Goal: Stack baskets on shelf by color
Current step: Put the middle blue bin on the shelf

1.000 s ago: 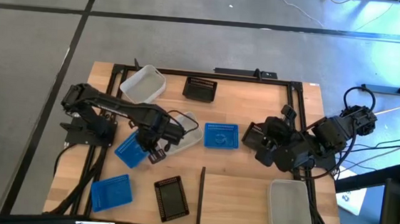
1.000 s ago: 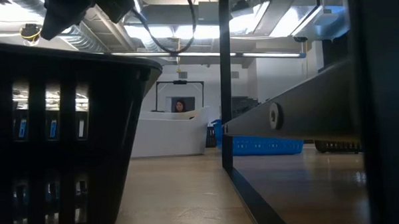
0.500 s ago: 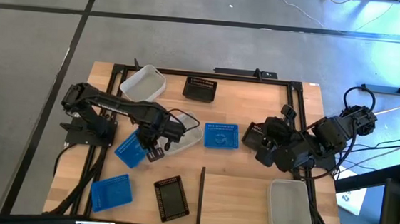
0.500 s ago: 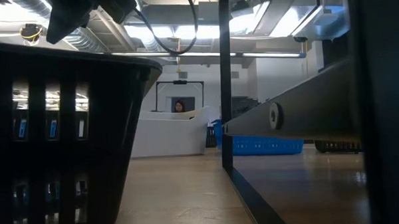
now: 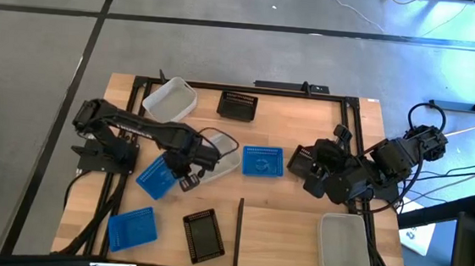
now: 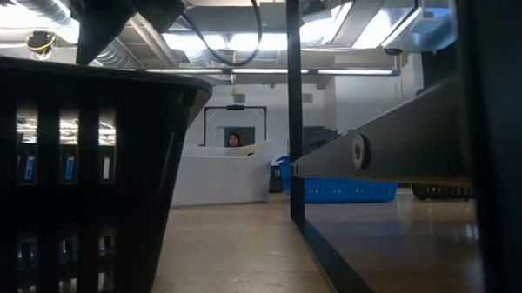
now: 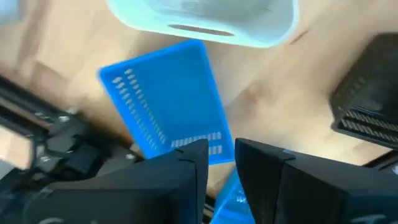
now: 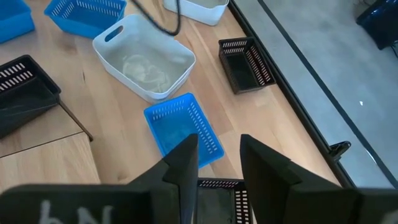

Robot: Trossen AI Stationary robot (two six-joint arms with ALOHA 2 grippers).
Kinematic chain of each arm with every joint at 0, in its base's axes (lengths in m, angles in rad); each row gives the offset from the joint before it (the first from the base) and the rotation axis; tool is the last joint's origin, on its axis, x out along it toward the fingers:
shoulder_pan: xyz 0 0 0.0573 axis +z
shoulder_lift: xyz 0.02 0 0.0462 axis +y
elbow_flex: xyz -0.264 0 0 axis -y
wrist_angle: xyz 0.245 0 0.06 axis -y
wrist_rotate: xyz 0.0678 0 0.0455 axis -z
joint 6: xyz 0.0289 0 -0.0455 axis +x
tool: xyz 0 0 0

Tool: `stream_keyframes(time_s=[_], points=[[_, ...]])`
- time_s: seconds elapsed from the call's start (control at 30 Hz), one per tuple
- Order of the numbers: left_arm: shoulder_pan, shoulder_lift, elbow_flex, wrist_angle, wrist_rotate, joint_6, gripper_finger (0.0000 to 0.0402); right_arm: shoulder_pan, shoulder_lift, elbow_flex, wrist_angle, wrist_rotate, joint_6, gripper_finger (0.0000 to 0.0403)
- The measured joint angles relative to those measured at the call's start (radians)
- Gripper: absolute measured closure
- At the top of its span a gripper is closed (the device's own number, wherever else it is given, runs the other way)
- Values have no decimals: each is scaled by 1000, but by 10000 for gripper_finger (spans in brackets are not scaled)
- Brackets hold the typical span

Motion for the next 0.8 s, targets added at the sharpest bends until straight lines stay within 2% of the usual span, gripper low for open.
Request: stream_keyframes(time_s=[0.23, 0.4, 0.53, 0.8], points=[[-82, 0, -90, 50, -1, -43, 332, 0, 0, 0, 0, -5, 1, 286], [-126, 0, -193, 144, -11, -93, 332, 0, 0, 0, 0, -6, 0, 286], [-136, 0, -251, 232, -11, -106, 332, -1, 0, 0, 0, -21, 0, 286], [-135, 0, -319, 296, -14, -131, 332, -8, 0, 0, 0, -53, 2, 286]])
